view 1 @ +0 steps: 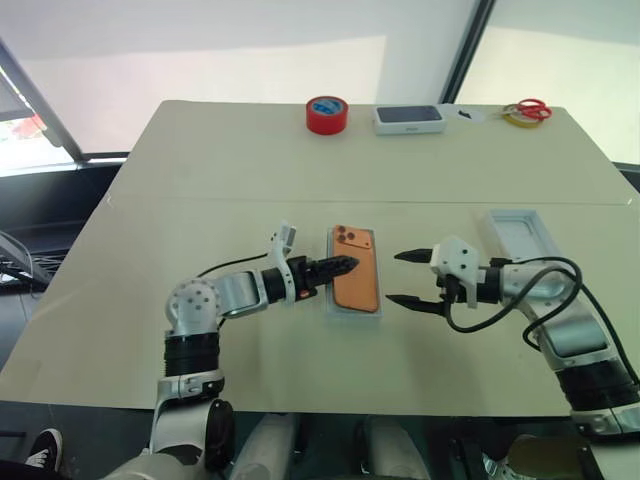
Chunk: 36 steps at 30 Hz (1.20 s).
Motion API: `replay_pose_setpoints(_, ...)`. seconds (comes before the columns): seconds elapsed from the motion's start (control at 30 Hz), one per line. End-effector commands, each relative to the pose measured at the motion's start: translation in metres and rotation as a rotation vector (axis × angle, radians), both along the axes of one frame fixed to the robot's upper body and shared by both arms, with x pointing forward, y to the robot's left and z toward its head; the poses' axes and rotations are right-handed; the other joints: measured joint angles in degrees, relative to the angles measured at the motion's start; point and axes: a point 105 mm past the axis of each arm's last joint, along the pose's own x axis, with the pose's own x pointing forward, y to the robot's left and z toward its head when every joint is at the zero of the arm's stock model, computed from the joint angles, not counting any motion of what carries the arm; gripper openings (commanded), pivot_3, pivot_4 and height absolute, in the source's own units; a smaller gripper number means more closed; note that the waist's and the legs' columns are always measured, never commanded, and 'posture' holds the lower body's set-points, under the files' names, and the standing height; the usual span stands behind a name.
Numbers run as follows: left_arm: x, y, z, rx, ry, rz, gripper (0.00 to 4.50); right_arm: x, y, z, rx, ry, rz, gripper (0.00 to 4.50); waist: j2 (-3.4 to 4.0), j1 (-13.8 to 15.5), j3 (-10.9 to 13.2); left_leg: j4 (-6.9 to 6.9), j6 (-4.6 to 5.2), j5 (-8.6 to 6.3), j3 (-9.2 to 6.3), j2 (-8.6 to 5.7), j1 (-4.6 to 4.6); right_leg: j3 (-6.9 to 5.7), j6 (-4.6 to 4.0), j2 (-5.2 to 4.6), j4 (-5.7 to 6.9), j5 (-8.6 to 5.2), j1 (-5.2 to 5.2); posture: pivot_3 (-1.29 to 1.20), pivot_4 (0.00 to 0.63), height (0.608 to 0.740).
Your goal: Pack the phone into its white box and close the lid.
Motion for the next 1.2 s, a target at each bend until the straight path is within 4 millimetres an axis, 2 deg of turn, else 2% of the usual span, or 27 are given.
replay_pose_setpoints(0.03,-0.005,0.015,0.009,0.02,-0.056,0.016,3.79,0.001,0.004,0.006,0.011,-0.036,0.01,4.08,0.0,0.0,0.0,0.0,0.0,0.0,0.0,0.0,0.0,0.0,0.0,0.01,0.01,0.0,-0.01,0.0,0.15,0.74)
replay_pose_setpoints(0.2,0.008,0.039,0.02,0.023,-0.12,0.133,3.79,0.005,0.003,0.005,0.006,-0.054,0.0,4.08,0.01,0.1,0.0,0.0,-0.01,0.01,0.0,0.01,0.0,0.0,-0.01,0.01,0.05,0.0,-0.04,0.0,0.15,0.74)
replay_pose_setpoints(0.27,0.02,0.048,0.02,0.015,-0.124,0.199,3.29,0.013,-0.001,0.006,-0.003,-0.09,-0.039,3.54,0.0,0.2,0.0,0.01,-0.01,0.01,0.0,0.0,0.0,0.0,-0.01,0.0,0.05,-0.01,-0.03,0.0,0.15,0.74)
replay_pose_setpoints(0.3,0.024,0.053,0.017,0.054,-0.147,0.226,2.99,0.018,-0.002,0.007,-0.015,-0.124,-0.058,3.21,0.0,0.2,0.0,0.02,-0.01,0.01,0.0,-0.01,0.0,0.0,-0.01,0.0,0.05,-0.01,-0.02,0.0,0.15,0.74)
replay_pose_setpoints(0.37,0.028,0.054,0.008,0.16,-0.203,0.225,2.1,0.025,-0.004,0.007,-0.044,-0.159,-0.076,2.32,0.0,0.1,0.0,0.02,-0.02,0.01,0.01,-0.02,0.0,0.01,-0.02,0.0,0.05,-0.01,-0.02,0.0,0.15,0.74)
replay_pose_setpoints(0.5,0.028,0.04,-0.006,0.336,-0.341,0.121,0.0,0.027,-0.007,-0.005,-0.111,-0.135,-0.059,0.17,0.02,0.2,0.0,-0.07,-0.04,0.02,0.03,-0.02,0.01,0.04,-0.02,0.0,0.05,0.0,-0.06,0.0,0.15,0.74)
replay_pose_setpoints(0.57,0.029,0.035,-0.007,0.342,-0.37,0.092,0.0,0.028,-0.008,-0.009,-0.143,-0.141,-0.056,0.08,0.02,0.2,0.0,-0.08,-0.04,0.02,0.03,-0.03,0.0,0.04,-0.02,0.0,0.04,0.0,-0.07,0.0,0.15,0.74)
replay_pose_setpoints(0.7,0.028,0.012,-0.02,0.37,-0.382,-0.017,0.0,0.025,-0.005,-0.018,-0.168,-0.113,-0.031,0.08,0.03,0.1,0.0,-0.08,-0.05,0.03,0.02,-0.02,0.02,0.04,-0.03,0.0,0.06,0.0,-0.07,0.0,0.15,0.74)
replay_pose_setpoints(0.8,0.029,-0.009,-0.024,0.343,-0.387,-0.082,0.0,0.026,-0.003,-0.013,-0.141,-0.124,-0.042,0.08,0.03,0.2,0.0,-0.08,-0.05,0.03,0.01,-0.02,0.02,0.04,-0.03,0.0,0.08,0.0,-0.07,0.0,0.15,0.74)
replay_pose_setpoints(0.87,0.027,-0.033,-0.023,0.331,-0.434,-0.161,0.0,0.027,-0.01,-0.015,-0.17,-0.122,-0.06,0.08,0.03,0.5,0.0,-0.06,-0.05,0.03,0.0,-0.03,0.02,0.03,-0.03,0.0,0.07,0.0,-0.06,0.0,0.15,0.74)
replay_pose_setpoints(1.03,0.024,-0.082,-0.006,0.226,-0.501,-0.279,0.0,0.024,-0.038,-0.012,-0.22,-0.099,-0.101,0.08,0.01,1.8,0.0,0.02,-0.04,0.02,0.0,-0.12,0.0,0.02,-0.04,-0.08,0.07,0.0,-0.02,0.0,0.15,0.74)
replay_pose_setpoints(1.2,0.018,-0.121,0.0,0.192,-0.543,-0.377,0.0,0.02,-0.071,-0.007,-0.274,-0.092,-0.172,0.08,0.0,1.8,0.0,0.05,-0.01,0.01,-0.01,-0.14,-0.09,-0.03,-0.03,-0.12,0.01,0.0,-0.02,0.0,0.15,0.74)
